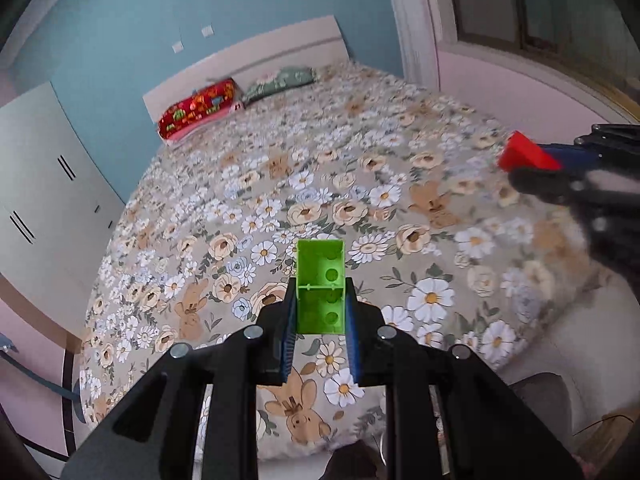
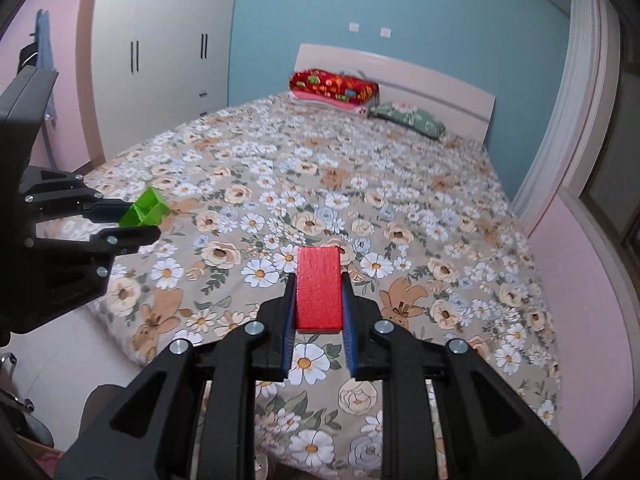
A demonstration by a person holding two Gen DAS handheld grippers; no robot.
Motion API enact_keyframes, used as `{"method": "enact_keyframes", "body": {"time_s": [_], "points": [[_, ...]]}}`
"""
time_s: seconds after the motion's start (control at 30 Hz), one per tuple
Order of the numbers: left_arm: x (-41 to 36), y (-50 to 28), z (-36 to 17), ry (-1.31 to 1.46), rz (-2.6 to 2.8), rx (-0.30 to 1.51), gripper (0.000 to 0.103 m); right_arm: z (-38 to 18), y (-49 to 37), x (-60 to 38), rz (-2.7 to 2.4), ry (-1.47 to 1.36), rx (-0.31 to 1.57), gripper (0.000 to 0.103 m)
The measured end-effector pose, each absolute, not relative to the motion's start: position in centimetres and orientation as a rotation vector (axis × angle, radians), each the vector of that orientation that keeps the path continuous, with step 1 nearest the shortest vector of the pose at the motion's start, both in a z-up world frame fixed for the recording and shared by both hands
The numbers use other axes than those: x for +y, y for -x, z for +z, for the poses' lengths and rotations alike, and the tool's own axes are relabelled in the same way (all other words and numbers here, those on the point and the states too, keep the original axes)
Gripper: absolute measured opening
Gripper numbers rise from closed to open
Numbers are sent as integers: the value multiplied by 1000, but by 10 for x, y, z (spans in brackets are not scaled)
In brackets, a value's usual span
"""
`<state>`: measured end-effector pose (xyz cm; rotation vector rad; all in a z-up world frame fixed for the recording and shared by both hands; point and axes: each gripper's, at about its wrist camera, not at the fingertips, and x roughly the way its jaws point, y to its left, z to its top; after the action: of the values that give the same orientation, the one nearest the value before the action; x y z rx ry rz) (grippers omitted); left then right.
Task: Collect trash
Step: 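Carry the green block and red block with both tools over the bin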
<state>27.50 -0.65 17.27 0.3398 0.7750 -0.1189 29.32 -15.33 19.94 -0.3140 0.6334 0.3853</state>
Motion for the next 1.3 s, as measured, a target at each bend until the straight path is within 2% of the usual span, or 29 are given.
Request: {"method": "enact_keyframes", "body": {"time_s": [0.3,0.63,0.87,1.3], "points": [[-8,-212,187,-339,-119,740,23,219,-223,-151,403,347,590,21],[-6,-176,181,-348,-126,728,23,208,-191,-144,414,361,607,21],[-6,-172,142,-355,-148,793,23,175,-189,-141,431,363,661,21],[2,-178,54,-329,-169,936,23,77,-196,-128,480,369,835,21]]}}
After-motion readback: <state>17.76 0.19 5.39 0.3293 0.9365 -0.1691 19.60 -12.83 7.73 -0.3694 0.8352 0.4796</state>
